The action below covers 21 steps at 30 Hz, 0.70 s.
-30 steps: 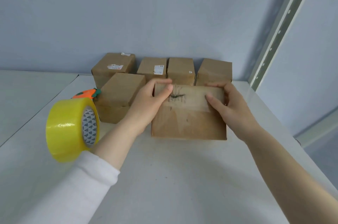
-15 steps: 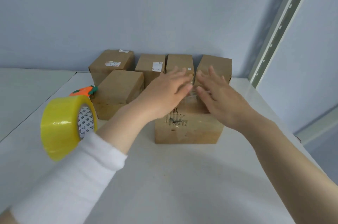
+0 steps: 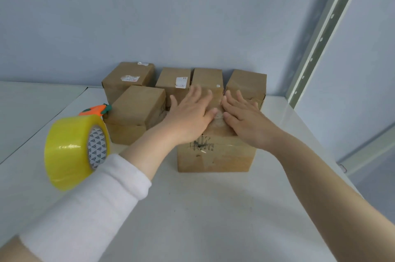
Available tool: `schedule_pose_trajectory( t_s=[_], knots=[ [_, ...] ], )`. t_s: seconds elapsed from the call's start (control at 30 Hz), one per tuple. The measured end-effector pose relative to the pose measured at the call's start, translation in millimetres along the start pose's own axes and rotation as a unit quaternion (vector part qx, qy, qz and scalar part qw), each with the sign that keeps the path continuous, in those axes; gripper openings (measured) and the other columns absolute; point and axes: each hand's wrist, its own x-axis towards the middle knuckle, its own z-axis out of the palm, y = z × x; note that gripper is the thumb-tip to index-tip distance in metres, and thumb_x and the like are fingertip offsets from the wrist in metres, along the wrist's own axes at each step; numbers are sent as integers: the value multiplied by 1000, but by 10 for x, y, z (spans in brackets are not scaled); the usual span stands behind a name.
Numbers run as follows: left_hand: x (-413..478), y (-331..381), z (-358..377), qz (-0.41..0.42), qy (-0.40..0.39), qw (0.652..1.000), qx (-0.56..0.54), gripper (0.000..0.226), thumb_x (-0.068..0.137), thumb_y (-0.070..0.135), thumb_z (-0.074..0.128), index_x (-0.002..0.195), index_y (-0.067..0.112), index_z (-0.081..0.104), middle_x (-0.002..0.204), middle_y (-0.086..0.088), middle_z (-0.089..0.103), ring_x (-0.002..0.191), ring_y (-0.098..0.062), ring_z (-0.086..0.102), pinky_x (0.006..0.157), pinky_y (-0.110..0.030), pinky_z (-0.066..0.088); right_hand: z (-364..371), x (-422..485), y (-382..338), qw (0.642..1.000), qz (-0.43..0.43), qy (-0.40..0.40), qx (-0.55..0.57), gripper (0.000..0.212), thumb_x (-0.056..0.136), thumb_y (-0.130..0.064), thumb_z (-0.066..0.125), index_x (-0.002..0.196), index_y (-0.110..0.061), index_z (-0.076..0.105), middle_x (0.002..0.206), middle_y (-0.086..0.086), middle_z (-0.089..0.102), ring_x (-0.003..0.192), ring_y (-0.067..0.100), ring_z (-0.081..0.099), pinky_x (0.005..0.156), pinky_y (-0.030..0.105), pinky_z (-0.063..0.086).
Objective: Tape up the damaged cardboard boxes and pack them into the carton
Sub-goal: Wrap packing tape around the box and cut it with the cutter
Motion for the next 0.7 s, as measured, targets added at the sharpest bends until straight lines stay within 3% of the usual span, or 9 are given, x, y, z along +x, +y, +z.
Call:
schedule_pose_trajectory(
  t_s=[0.07,0.13,0.2,0.23,0.33,0.43,0.53,0.6,0.7],
  knots=[
    [-63,8,-50,-91,43,986,-135,67,98,47,25,150,17,-4,159,-5,-11,146,-20,-8,115,-52,1,-45,-69,41,976,94,61,184,61,98,-39,38,149,-13,16,158,3,10,145,17,7,115,36,7],
    [-188,-94,-48,-161,29,946,-280,74,94,56,32,151,19,4,159,-1,8,145,-22,14,115,-45,15,-53,-209,126,929,166,34,328,62,92,-51,45,144,-20,31,148,-1,36,134,20,36,110,36,27],
    [-313,-204,23,-121,-20,915,-385,63,91,55,42,145,25,30,147,8,40,131,-15,43,113,-42,29,24,-303,195,906,158,-21,391,48,91,-49,48,129,-20,52,125,-2,61,110,15,60,97,33,47],
    [-382,-251,50,-84,-11,914,-397,60,90,51,48,143,26,33,141,14,45,127,-8,45,111,-36,32,74,-344,222,906,124,-12,404,42,92,-44,50,125,-19,54,119,-2,65,105,12,63,91,29,50],
    [-559,-359,136,3,74,941,-331,85,85,43,55,149,31,1,138,41,14,130,17,15,111,-9,14,245,-523,281,897,-1,105,429,50,92,-8,54,137,-16,35,139,0,48,123,10,51,98,28,46],
    [-862,-477,418,59,28,912,-404,86,78,41,55,137,48,-7,146,36,0,136,16,6,117,-21,11,507,-782,384,900,-61,102,419,65,85,10,55,134,-24,27,146,-1,35,132,10,40,106,36,39],
    [-820,-531,536,-9,3,885,-465,73,87,49,46,140,45,-3,147,34,4,134,18,14,110,-9,19,543,-831,484,881,-28,58,468,64,89,-15,60,137,-33,23,145,-10,38,131,3,40,102,26,41],
    [-670,-578,462,-108,56,838,-532,61,97,46,32,150,21,11,156,12,14,141,-3,21,116,-25,20,477,-741,501,825,58,95,554,55,95,-36,48,143,-32,21,147,-12,37,133,2,37,100,20,38],
    [-594,-381,460,-93,25,763,-640,76,81,64,44,146,29,27,149,8,35,134,-11,38,115,-37,24,516,-566,401,829,96,88,543,60,90,-55,35,143,-26,35,146,-6,41,127,-6,38,100,13,34]
  ],
)
